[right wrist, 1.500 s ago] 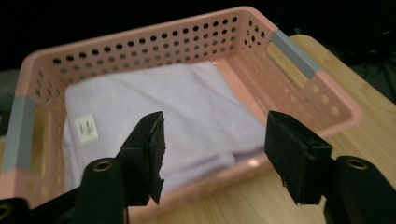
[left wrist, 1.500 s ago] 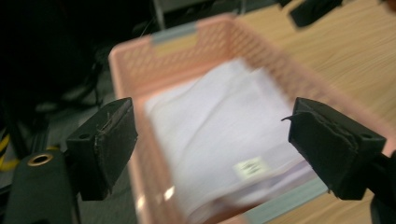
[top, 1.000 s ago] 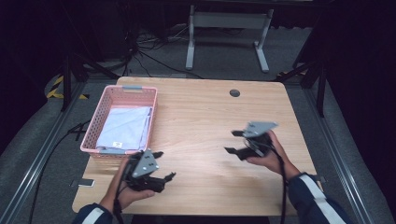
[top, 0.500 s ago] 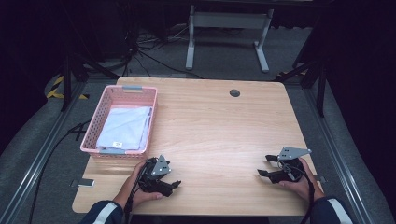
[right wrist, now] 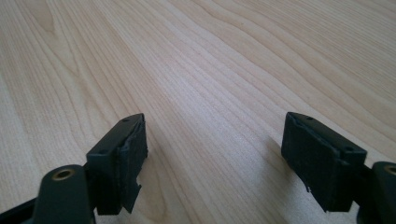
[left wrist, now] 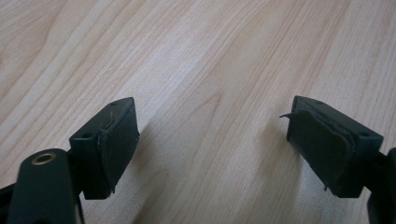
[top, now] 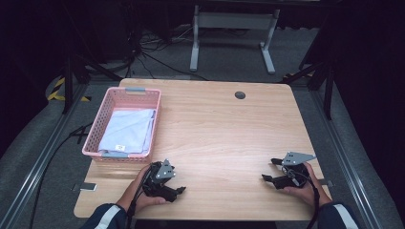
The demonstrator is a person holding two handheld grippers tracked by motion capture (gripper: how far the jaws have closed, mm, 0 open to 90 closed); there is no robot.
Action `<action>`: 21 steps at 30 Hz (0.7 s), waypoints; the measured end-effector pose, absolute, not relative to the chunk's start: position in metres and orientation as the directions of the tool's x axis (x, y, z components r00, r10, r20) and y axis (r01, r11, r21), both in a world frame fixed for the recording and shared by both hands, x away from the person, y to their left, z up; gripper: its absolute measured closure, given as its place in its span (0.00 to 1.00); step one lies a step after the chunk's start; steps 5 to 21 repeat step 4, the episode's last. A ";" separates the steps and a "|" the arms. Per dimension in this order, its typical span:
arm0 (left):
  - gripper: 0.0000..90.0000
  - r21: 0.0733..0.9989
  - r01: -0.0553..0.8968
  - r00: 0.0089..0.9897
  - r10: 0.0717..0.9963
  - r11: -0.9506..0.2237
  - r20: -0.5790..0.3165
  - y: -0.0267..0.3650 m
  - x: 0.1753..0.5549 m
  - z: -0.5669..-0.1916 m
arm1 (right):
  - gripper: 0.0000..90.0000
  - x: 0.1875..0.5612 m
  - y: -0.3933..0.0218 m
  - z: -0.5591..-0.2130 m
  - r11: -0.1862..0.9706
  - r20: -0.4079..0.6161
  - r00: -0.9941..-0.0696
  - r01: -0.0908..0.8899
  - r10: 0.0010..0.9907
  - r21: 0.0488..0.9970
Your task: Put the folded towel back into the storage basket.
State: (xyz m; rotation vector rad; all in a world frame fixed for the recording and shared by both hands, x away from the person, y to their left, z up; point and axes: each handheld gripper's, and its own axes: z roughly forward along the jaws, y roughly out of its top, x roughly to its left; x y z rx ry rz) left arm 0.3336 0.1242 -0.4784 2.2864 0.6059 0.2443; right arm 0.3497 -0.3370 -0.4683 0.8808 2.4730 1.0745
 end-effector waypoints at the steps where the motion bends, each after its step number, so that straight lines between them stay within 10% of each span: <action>1: 0.17 0.715 0.353 0.868 0.496 -0.603 -0.010 0.124 0.334 -0.479 | 0.25 0.350 -0.337 -0.468 0.533 -0.034 -0.766 0.415 0.642 0.738; 21: 0.17 0.716 0.354 0.869 0.495 -0.601 -0.013 0.123 0.334 -0.479 | 0.25 0.350 -0.337 -0.468 0.532 -0.033 -0.764 0.417 0.645 0.737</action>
